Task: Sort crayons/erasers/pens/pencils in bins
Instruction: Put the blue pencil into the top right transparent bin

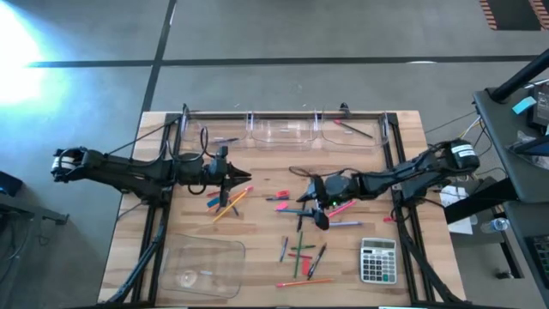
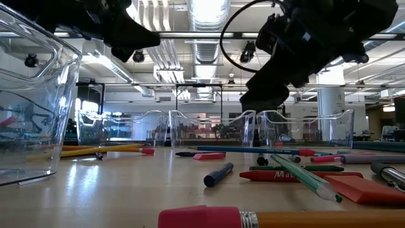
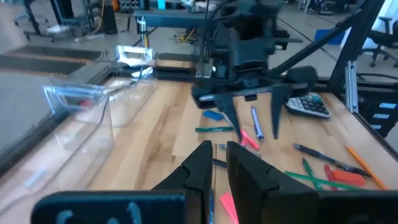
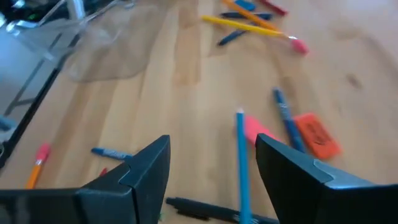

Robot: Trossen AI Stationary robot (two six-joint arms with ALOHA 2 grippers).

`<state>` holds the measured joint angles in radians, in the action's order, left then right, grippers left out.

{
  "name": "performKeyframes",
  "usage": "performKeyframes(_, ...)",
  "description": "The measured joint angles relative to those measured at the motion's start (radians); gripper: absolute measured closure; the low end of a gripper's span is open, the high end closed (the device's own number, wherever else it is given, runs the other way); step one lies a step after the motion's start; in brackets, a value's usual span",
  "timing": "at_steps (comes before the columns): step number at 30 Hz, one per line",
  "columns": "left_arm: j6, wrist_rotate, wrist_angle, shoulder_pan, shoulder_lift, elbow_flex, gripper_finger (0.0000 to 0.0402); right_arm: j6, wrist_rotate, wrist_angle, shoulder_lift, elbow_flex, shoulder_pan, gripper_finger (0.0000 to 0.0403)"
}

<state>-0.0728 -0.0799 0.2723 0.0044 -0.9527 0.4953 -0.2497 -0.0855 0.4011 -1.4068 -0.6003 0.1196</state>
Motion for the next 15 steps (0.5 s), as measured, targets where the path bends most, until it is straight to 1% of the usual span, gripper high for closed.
performKeyframes(2,-0.001,0.0,0.001,0.0,0.0,-0.004,0.0368,0.013,0.011,0.01,-0.03,-0.001,0.017,0.0179)
performKeyframes(6,-0.001,0.0,0.001,0.0,0.0,-0.007,0.0368,0.025,0.08,0.009,-0.08,-0.001,0.031,0.0179)
performKeyframes(9,-0.009,0.001,0.002,0.0,0.0,-0.007,0.0368,0.036,0.112,0.008,-0.113,-0.01,0.034,0.0179)
performKeyframes(12,-0.027,0.001,0.002,0.0,0.0,-0.009,0.0368,0.049,0.115,0.008,-0.153,-0.04,0.034,0.0179)
performKeyframes(15,-0.027,0.002,-0.002,0.0,0.0,-0.011,0.0368,0.067,0.115,-0.028,-0.203,-0.08,0.034,0.0179)
